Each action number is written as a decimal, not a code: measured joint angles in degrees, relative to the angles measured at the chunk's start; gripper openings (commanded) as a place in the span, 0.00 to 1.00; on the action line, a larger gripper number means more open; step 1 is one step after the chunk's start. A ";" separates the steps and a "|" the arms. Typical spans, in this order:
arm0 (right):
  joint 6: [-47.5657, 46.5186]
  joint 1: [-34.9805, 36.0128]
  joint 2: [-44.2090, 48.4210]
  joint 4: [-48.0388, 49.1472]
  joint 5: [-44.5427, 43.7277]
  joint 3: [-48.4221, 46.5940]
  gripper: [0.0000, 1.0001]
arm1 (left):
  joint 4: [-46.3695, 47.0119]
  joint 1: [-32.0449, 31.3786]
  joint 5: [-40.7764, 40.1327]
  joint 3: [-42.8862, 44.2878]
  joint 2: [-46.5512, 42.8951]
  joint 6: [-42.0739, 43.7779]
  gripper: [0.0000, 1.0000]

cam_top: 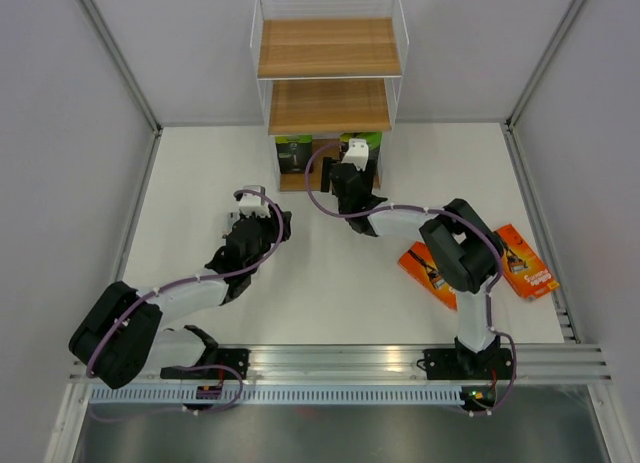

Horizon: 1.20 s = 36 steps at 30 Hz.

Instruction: Place and organize the shaving razors onto the shelf

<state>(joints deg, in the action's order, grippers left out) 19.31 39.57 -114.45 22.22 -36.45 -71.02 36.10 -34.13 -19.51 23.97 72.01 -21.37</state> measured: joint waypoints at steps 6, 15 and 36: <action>-0.50 -0.70 -3.30 -0.81 -2.40 -2.67 0.90 | 0.02 0.02 -0.15 0.00 1.01 0.55 0.54; -1.22 -2.03 -5.97 3.87 -2.38 -3.08 0.88 | 0.00 0.22 -0.13 0.00 2.73 0.94 0.54; 3.85 -2.05 -11.37 8.98 -1.03 -7.61 0.76 | 0.02 0.70 -0.17 0.00 3.13 1.22 0.54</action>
<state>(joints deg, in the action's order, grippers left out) 23.16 37.52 -125.82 31.20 -37.47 -78.63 36.12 -33.43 -19.68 23.97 75.13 -20.14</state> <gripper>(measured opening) 0.775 0.537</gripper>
